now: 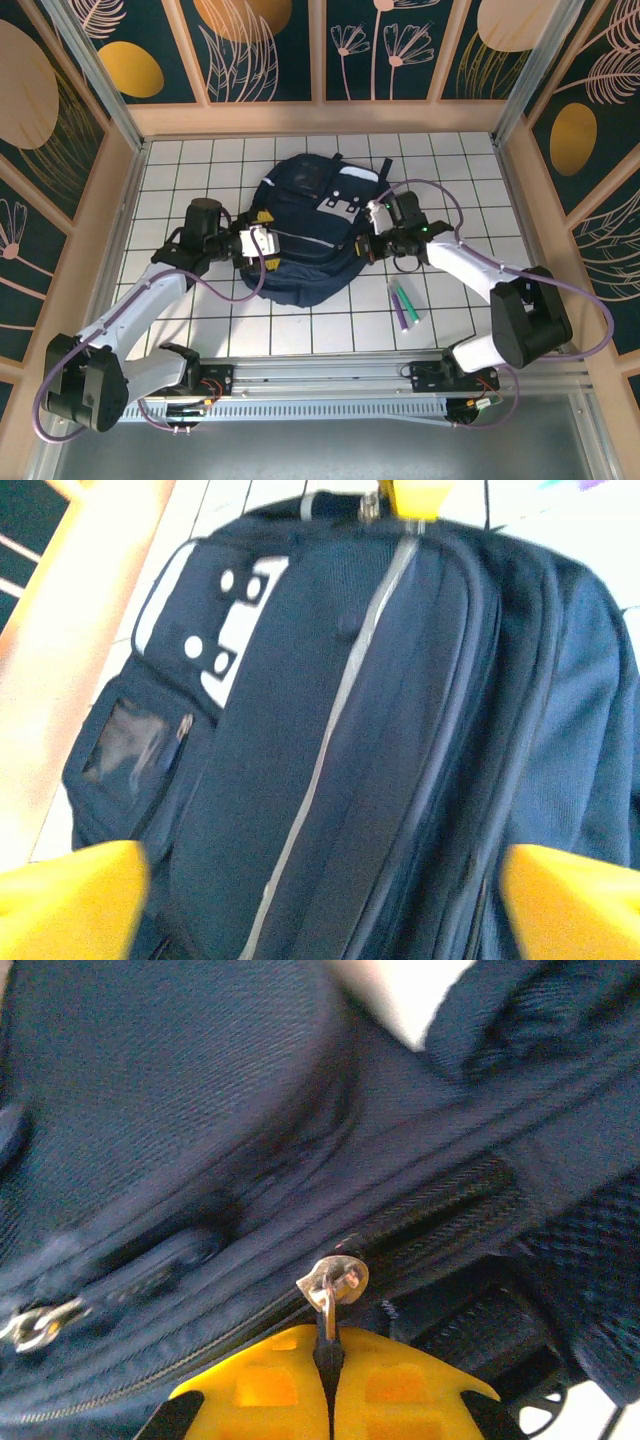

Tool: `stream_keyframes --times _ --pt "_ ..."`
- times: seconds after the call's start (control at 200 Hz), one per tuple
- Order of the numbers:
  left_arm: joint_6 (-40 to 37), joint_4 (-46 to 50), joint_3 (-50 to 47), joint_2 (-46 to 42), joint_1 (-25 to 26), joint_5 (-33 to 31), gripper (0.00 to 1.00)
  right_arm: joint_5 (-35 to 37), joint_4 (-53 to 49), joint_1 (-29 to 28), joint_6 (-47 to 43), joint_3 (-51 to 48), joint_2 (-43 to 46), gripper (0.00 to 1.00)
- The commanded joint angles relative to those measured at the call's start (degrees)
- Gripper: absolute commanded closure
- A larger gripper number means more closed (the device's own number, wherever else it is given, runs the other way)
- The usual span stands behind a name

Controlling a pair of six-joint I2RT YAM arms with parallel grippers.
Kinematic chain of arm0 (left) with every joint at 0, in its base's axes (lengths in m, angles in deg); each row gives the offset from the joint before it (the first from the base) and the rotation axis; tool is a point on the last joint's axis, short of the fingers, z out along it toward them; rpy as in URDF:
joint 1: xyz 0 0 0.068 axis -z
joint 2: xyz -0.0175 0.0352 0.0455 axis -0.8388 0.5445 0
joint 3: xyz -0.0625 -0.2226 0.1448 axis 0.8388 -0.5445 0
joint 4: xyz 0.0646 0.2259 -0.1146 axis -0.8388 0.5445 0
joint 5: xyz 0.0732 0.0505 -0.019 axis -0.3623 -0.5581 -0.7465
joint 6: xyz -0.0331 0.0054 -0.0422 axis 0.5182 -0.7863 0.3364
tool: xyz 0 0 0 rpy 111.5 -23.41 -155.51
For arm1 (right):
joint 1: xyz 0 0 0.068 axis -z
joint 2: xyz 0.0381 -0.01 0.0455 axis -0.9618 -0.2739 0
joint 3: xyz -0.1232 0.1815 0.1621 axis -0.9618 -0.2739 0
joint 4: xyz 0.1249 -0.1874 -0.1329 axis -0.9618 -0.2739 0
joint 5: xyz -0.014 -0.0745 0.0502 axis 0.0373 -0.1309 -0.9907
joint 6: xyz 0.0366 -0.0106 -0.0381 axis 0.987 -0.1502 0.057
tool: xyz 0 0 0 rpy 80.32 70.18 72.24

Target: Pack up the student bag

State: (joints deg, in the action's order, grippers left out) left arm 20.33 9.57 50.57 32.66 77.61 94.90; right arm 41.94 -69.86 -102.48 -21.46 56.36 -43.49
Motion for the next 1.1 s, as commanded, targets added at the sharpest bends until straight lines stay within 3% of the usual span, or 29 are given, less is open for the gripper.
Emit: stream_keyframes --times 0.0,0.05,0.095,0.195,0.28,0.36,0.435,0.54,0.581,0.616,0.776,0.816,0.951,1.096 --pt "4.2 0.7 2.5 1.9 6.9 1.2 0.01 -2.4 3.3 -3.5 1.3 -1.4 2.9 1.0" --pt "5.3 -1.9 1.4 2.0 12.7 -5.9 0.01 -3.6 5.0 -4.2 2.6 -1.9 3.4 1.0" --pt "7.5 -5.4 -0.2 2.0 15.5 -8.4 0.01 -4.6 6.0 -4.4 3.5 -2.1 3.7 1.0" --pt "13.9 -11.9 -1.6 3.4 16.7 -11.4 0.01 -6.4 6.7 -4.7 4.1 -1.6 3.7 1.0" --pt "16.0 -10.6 -0.6 5.6 17.4 -19.6 0.03 -7.1 6.0 -5.1 4.1 -0.7 3.8 1.0" --pt "18.2 -7.9 0.1 7.6 17.3 -26.7 0.23 -6.4 5.4 -5.2 4.3 -0.7 4.1 1.0" --pt "18.2 -6.8 -0.8 8.1 17.3 -27.8 0.61 -5.5 4.8 -5.2 4.4 -0.9 4.3 1.0" --pt "17.9 -7.3 -2.7 7.4 17.3 -27.4 0.73 -4.1 4.6 -5.1 4.5 -1.5 4.8 1.0" --pt "17.2 -6.8 -3.1 6.9 17.4 -26.8 0.85 -2.8 4.0 -5.1 4.5 -1.5 4.8 1.0" --pt "16.8 -6.6 -3.4 6.4 17.3 -26.9 1.0 -1.1 3.3 -5.0 4.4 -1.3 4.9 1.0" --pt "14.4 -4.0 -3.0 3.8 17.2 -25.6 1.0 15.3 -1.3 -3.3 5.9 -0.4 3.5 1.0" --pt "13.8 -3.3 -2.9 3.1 17.1 -24.7 1.0 17.9 -2.0 -0.5 6.3 -0.2 2.8 1.0" --pt "13.5 -3.1 -3.7 1.4 16.0 -23.2 1.0 21.8 -3.7 3.4 7.0 0.9 -0.2 1.0" --pt "13.6 -2.2 -3.6 0.1 15.1 -20.5 1.0 21.3 -3.7 4.0 7.0 1.7 -2.8 1.0"
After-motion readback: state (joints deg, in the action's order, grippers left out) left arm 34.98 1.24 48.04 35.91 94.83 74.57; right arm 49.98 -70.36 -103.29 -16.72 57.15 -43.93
